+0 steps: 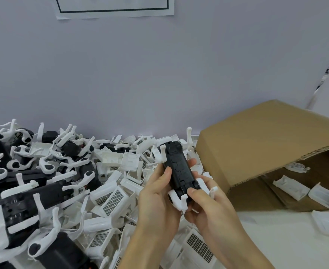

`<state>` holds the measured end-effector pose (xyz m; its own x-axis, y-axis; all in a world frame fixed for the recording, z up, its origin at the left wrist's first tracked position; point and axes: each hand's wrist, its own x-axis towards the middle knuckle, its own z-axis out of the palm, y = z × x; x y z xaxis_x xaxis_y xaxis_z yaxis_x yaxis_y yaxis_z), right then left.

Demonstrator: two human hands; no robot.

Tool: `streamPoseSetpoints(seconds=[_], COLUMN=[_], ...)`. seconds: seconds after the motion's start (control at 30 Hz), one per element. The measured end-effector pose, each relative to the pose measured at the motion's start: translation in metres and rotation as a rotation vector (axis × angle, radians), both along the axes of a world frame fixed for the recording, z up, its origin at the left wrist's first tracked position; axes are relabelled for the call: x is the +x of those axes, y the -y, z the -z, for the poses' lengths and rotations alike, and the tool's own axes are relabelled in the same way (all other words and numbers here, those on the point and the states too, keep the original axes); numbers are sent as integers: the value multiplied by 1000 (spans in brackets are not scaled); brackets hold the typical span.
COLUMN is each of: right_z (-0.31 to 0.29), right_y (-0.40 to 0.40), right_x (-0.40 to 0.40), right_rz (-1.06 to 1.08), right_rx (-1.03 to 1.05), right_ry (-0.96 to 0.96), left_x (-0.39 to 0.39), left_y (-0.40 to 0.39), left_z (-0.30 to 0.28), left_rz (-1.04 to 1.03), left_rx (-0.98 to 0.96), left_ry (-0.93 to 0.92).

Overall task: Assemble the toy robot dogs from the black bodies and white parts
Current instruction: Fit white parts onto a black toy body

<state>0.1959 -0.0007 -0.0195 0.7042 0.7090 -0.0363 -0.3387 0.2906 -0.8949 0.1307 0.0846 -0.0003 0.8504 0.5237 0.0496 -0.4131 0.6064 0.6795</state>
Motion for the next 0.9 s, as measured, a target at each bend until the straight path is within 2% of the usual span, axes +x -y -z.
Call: streamPoseSetpoints(seconds=[0.27,0.53,0.9], right_z=[0,2,-2], right_y=[0,0,-1], right_x=[-1,-1,-5], right_rz=[-59,-22,4], right_rx=[76,2,22], right_ry=[31,114,32], left_x=[1,1,-1], left_y=[-2,-1,1], left_z=[0,1,-2], left_rz=[-7,-19,-34], left_rx=[23,83,101], left_ry=[9,-37,-37])
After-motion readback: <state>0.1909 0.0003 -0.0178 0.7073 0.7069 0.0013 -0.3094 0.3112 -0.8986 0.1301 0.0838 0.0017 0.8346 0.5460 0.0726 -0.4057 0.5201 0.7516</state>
